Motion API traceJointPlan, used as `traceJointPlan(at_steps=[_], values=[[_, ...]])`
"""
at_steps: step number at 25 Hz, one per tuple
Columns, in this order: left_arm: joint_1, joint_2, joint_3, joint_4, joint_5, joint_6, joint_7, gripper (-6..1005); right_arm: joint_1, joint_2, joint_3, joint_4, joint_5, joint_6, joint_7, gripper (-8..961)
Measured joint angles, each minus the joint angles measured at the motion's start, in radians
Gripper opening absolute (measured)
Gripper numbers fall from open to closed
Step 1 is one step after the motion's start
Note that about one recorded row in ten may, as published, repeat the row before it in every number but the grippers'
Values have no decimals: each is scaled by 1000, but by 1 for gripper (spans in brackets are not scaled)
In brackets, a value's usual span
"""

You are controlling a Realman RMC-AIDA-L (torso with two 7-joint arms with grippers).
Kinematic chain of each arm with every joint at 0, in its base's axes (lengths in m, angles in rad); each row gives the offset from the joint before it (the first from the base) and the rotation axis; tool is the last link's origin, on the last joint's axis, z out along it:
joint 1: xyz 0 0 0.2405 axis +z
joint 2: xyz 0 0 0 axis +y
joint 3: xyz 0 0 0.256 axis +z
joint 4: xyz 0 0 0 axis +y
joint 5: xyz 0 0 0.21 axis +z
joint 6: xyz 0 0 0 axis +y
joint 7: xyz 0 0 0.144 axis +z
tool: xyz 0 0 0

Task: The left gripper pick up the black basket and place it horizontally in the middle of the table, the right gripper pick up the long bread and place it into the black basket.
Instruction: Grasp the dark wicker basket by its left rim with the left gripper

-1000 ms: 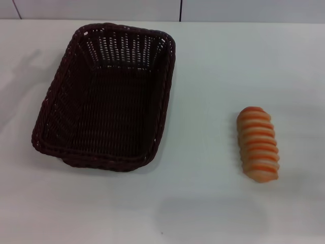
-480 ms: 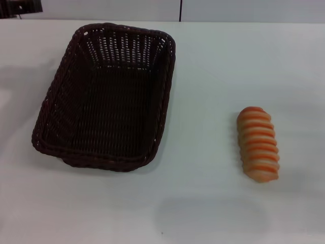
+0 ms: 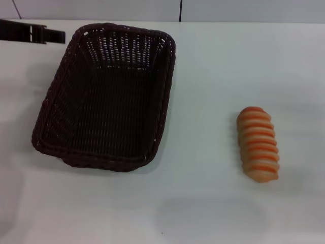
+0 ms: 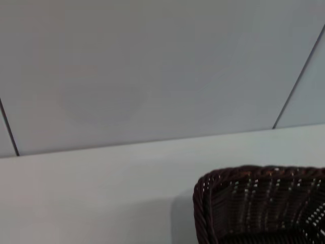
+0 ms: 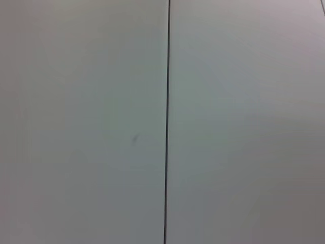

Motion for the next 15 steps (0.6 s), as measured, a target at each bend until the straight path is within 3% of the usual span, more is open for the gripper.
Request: traceJointPlan(at_steps=[15], values=[[26, -2, 150, 84, 60, 67, -45, 810, 3, -3, 3, -12, 0, -24, 0, 546]])
